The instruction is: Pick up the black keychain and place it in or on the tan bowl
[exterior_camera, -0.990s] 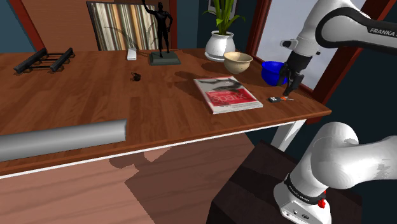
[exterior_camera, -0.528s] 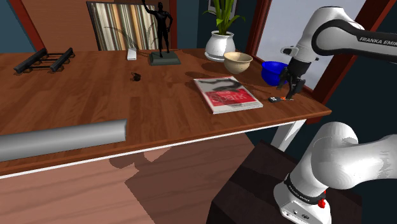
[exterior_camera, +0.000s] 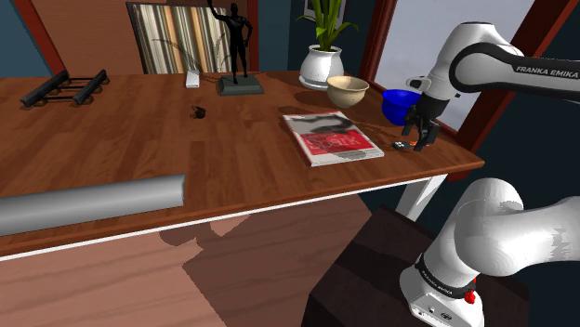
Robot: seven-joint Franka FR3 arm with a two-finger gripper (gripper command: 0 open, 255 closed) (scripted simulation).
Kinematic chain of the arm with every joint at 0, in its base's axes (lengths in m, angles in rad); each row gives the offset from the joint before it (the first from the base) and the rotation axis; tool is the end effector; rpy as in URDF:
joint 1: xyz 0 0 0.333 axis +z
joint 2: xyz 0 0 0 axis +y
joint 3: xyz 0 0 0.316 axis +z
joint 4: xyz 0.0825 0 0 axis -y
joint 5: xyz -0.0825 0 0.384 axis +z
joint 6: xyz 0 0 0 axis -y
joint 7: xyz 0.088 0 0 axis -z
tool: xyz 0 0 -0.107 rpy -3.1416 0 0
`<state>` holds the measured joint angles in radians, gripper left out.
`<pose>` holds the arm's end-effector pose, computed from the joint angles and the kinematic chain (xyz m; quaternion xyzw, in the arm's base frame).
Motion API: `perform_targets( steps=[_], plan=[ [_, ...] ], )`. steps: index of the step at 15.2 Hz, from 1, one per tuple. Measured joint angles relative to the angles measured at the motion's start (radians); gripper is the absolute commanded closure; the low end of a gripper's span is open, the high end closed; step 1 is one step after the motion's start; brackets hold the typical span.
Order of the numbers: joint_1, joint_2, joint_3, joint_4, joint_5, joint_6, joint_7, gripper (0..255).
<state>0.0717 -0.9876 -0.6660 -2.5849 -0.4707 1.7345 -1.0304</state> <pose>0.2324 -0.2275 0.4819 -0.9285 -0.3688 -0.0396 0.0170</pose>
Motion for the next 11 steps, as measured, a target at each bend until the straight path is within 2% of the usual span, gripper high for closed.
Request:
perform_targets(
  steps=[2,3,11],
  plan=[
    [0.0,0.0,0.0,-0.001,0.0,0.0,0.0,0],
    [0.0,0.0,0.0,-0.001,0.0,0.0,0.0,255],
    [0.0,0.0,0.0,-0.001,0.0,0.0,0.0,255]
  ],
)
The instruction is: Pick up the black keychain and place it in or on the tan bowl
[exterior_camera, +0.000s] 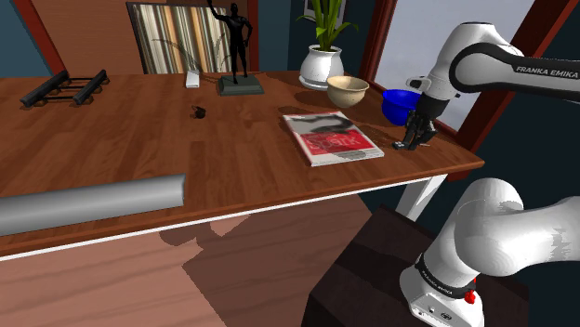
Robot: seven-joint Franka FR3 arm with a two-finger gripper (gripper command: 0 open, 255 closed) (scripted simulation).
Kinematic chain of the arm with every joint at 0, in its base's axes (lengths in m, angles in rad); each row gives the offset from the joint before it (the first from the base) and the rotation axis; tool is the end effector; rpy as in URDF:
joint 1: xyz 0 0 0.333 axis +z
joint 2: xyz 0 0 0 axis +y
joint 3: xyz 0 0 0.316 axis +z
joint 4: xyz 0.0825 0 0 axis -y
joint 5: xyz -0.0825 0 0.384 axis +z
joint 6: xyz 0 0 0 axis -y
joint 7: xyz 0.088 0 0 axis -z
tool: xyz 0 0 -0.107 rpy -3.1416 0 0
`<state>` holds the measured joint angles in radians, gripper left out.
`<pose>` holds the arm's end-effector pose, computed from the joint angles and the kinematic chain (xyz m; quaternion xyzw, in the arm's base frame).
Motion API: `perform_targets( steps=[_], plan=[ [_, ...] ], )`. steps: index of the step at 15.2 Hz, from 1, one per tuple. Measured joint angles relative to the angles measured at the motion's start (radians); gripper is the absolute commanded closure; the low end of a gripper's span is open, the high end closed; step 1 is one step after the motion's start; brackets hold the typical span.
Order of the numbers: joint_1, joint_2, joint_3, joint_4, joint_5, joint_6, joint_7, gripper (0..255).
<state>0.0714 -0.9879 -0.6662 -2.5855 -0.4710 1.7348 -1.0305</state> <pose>0.2323 -0.2275 0.4817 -0.9285 -0.3688 -0.0396 0.0170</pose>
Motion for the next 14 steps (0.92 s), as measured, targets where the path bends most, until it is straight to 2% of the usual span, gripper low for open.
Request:
perform_targets(
  steps=[5,14],
  plan=[
    [0.004,0.0,0.012,0.025,0.011,-0.024,-0.002,255],
    [0.024,0.015,0.063,0.138,0.058,-0.125,-0.003,255]
  ],
)
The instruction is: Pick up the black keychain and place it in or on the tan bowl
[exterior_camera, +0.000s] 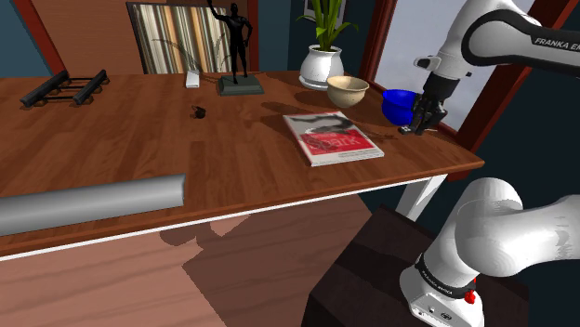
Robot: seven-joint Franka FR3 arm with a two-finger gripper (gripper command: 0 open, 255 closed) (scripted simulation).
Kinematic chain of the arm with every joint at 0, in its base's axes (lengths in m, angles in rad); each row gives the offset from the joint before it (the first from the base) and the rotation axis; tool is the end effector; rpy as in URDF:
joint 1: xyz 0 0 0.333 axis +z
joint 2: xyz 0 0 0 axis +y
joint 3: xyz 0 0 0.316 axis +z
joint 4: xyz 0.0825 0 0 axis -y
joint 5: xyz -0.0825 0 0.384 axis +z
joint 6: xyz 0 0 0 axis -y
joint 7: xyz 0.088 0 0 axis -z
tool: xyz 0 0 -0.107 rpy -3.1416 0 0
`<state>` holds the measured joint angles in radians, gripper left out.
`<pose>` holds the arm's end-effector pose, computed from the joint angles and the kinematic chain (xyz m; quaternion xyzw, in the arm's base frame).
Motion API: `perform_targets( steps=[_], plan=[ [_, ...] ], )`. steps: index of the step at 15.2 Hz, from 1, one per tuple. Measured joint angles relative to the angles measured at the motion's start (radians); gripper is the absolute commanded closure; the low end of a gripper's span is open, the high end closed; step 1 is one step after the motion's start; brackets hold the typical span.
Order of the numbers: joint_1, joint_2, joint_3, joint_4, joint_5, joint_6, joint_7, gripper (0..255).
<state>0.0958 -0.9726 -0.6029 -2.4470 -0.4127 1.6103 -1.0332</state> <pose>0.2325 -0.2272 0.5383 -0.9285 -0.3688 -0.0397 0.0168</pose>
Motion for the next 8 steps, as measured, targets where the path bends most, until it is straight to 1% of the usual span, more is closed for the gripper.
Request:
perform_targets(
  steps=[8],
  plan=[
    [0.018,0.027,0.038,0.118,0.038,-0.092,-0.004,255]
  ],
)
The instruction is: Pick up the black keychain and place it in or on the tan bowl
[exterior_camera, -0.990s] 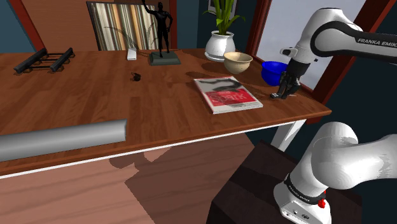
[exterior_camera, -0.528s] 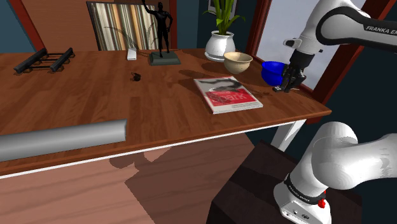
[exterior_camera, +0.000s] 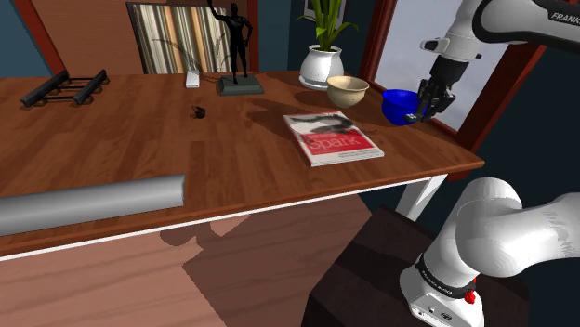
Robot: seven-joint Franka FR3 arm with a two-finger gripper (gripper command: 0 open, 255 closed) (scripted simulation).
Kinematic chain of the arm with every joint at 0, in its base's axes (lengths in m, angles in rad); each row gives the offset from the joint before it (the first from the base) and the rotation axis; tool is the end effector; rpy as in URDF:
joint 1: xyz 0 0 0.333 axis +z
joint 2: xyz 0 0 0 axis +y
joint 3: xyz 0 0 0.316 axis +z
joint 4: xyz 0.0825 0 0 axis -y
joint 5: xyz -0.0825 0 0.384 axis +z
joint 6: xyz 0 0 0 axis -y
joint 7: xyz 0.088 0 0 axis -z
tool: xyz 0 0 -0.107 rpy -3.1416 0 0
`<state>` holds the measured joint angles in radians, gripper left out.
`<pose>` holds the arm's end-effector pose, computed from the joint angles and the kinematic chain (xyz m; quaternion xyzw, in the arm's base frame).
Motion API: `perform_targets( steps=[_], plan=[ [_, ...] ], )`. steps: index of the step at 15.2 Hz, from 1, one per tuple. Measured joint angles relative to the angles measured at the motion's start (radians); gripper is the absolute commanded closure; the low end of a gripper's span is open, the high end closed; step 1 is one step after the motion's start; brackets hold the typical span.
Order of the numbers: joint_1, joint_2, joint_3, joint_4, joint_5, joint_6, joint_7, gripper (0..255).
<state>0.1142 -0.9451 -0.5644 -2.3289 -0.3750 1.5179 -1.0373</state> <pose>0.2319 -0.2270 0.5819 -0.9285 -0.3688 -0.0397 0.0169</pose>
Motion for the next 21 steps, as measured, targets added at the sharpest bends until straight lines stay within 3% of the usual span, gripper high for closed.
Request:
perform_targets(
  steps=[13,21],
  plan=[
    [0.031,0.071,0.04,0.205,0.048,-0.137,-0.01,255],
    [0.152,0.341,-0.087,0.409,0.1,-0.055,-0.057,255]
  ],
)
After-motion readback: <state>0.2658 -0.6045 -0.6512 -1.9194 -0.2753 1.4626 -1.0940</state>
